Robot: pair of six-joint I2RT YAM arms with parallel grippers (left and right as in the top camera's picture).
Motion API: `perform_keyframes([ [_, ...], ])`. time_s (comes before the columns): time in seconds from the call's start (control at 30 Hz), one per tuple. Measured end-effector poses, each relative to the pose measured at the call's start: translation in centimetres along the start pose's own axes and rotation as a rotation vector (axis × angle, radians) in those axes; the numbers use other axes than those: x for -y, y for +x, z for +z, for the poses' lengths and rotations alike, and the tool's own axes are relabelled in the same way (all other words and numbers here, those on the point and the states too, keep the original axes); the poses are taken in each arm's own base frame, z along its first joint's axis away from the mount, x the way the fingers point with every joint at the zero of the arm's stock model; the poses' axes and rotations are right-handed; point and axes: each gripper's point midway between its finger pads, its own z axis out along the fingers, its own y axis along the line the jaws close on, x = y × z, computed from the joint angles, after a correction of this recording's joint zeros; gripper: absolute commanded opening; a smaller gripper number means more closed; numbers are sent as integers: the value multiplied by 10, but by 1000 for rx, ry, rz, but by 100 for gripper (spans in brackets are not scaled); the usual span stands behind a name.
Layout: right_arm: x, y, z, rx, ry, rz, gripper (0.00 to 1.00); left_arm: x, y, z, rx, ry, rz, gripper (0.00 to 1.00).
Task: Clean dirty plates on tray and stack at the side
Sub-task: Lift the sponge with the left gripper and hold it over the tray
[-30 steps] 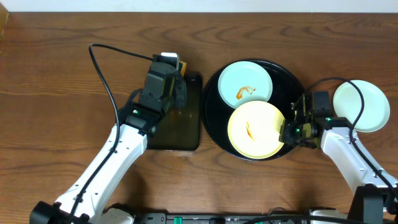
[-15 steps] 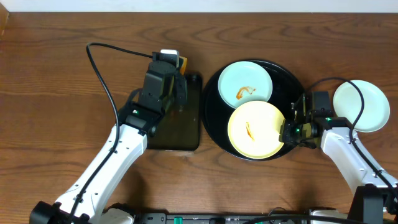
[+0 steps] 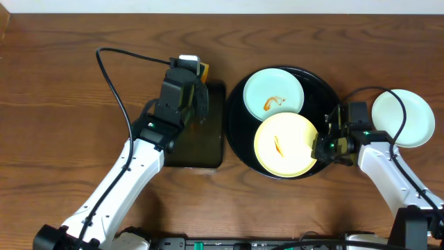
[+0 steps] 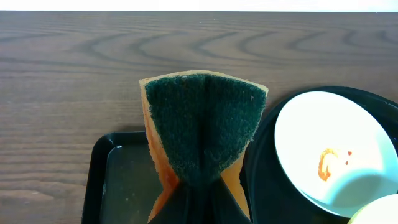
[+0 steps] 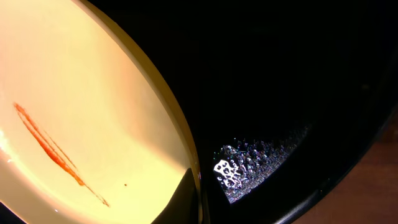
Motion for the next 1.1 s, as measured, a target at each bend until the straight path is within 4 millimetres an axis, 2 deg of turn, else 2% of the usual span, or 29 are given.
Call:
perform_keyframes([
  [0.43, 0, 0, 0, 1, 0, 0, 1, -2, 6, 0, -25, -7, -55, 7],
  [0.57, 0, 0, 0, 1, 0, -1, 1, -6, 29, 13, -107, -35, -125, 8],
  [0.63, 0, 0, 0, 1, 0, -1, 1, -8, 46, 25, -166, -56, -154, 8],
  [0.67, 0, 0, 0, 1, 0, -1, 1, -8, 61, 36, -215, -66, -173, 7],
  [0.77, 0, 0, 0, 1, 0, -1, 1, -6, 85, 51, -292, -61, -198, 7],
  [0.87, 0, 0, 0, 1, 0, -1, 1, -3, 95, 55, -329, -50, -210, 8],
  [1.1, 0, 0, 0, 1, 0, 0, 1, 4, 97, 55, -347, -15, -235, 8],
])
